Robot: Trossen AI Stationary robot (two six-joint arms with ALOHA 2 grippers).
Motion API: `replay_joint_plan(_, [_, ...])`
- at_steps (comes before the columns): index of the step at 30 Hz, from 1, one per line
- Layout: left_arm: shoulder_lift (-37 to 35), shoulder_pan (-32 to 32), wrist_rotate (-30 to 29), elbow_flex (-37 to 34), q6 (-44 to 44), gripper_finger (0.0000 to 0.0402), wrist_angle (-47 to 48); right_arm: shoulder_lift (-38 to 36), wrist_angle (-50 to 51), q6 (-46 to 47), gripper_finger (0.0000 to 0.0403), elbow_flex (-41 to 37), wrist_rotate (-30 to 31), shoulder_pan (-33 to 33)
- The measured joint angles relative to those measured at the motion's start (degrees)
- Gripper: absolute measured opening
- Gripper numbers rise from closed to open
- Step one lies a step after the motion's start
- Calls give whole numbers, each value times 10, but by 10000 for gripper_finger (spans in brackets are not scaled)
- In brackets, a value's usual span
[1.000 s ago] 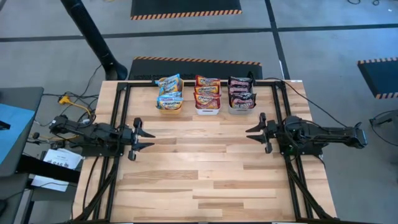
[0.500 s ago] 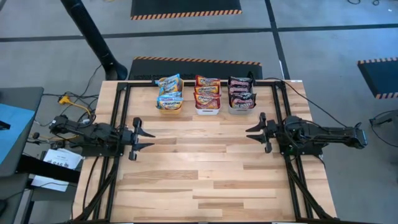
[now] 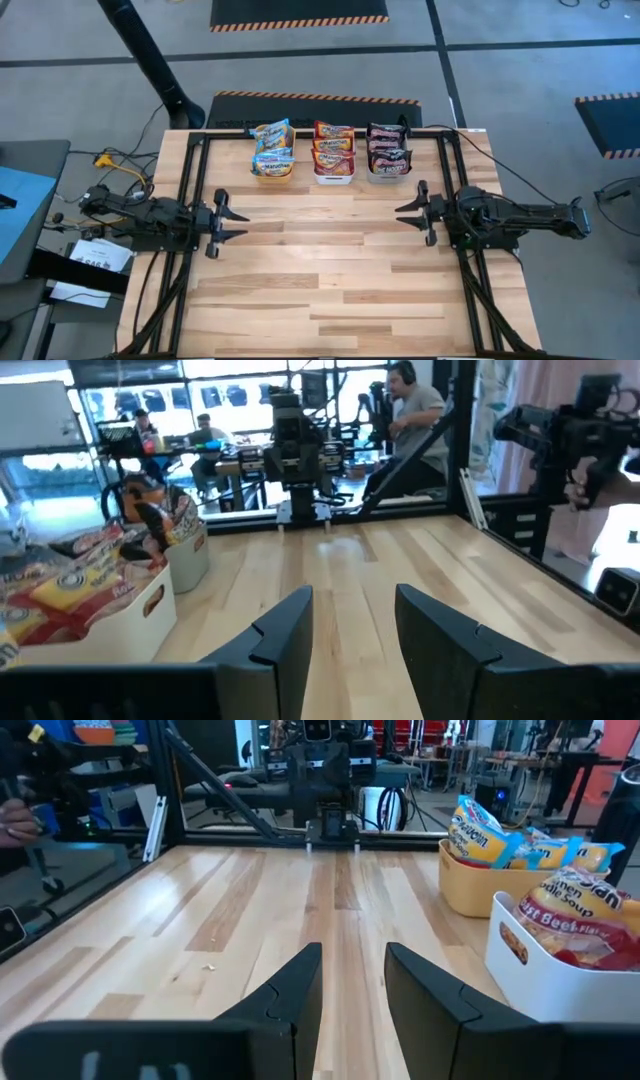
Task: Sort Maruchan noodles
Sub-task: Return to Home Position
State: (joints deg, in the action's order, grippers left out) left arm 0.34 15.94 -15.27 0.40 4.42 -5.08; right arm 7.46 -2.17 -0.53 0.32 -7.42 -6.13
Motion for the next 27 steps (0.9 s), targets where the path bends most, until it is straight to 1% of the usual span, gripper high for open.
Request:
replay_joint_plan(6, [0, 0, 21, 0, 38, 134, 12, 0, 0, -11, 136, 0, 0, 0])
replay_joint_plan(12, [0, 0, 58, 0, 80, 134, 18, 0, 0, -10, 136, 0, 0, 0])
replay_joint_plan(27, [0, 0, 59, 0, 84, 134, 18, 0, 0, -10, 136, 0, 0, 0])
